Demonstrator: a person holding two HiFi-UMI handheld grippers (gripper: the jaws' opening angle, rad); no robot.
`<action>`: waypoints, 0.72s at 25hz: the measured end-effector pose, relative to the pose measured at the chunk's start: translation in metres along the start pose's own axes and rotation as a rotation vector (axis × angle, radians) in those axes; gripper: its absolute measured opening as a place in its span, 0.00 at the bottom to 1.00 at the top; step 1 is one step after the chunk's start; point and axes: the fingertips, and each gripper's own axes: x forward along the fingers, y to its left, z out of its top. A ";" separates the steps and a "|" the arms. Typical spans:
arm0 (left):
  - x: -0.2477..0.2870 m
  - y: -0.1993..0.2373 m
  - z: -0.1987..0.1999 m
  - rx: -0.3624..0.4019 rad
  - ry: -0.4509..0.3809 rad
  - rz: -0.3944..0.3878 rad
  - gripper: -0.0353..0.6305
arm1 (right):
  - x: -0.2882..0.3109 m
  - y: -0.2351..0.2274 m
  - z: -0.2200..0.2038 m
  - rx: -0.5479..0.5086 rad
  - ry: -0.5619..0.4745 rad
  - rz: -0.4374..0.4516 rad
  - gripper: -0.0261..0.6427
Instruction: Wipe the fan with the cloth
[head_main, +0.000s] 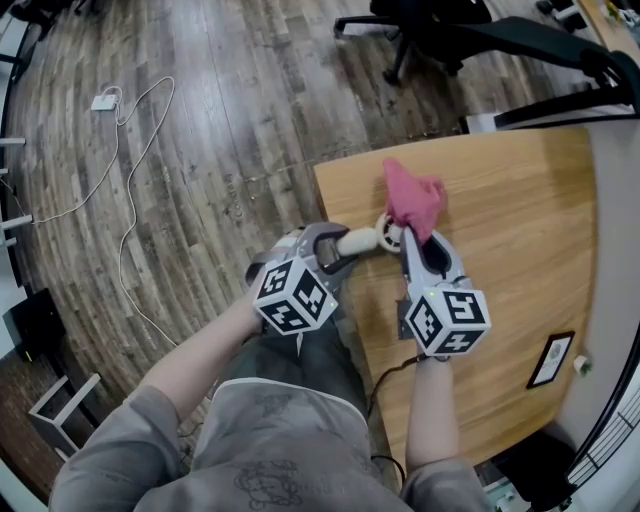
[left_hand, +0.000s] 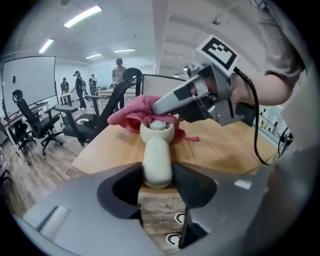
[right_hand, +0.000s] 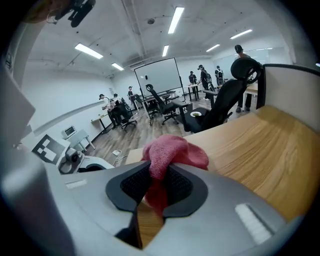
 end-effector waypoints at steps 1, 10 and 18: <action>0.000 0.000 0.000 0.002 0.000 0.000 0.34 | 0.001 0.011 -0.005 -0.005 0.005 0.021 0.15; 0.000 0.000 0.001 0.019 0.011 -0.013 0.34 | 0.012 0.086 -0.043 -0.002 0.124 0.287 0.15; -0.001 -0.001 -0.001 0.026 -0.003 -0.023 0.34 | 0.000 0.067 -0.044 -0.013 0.166 0.235 0.15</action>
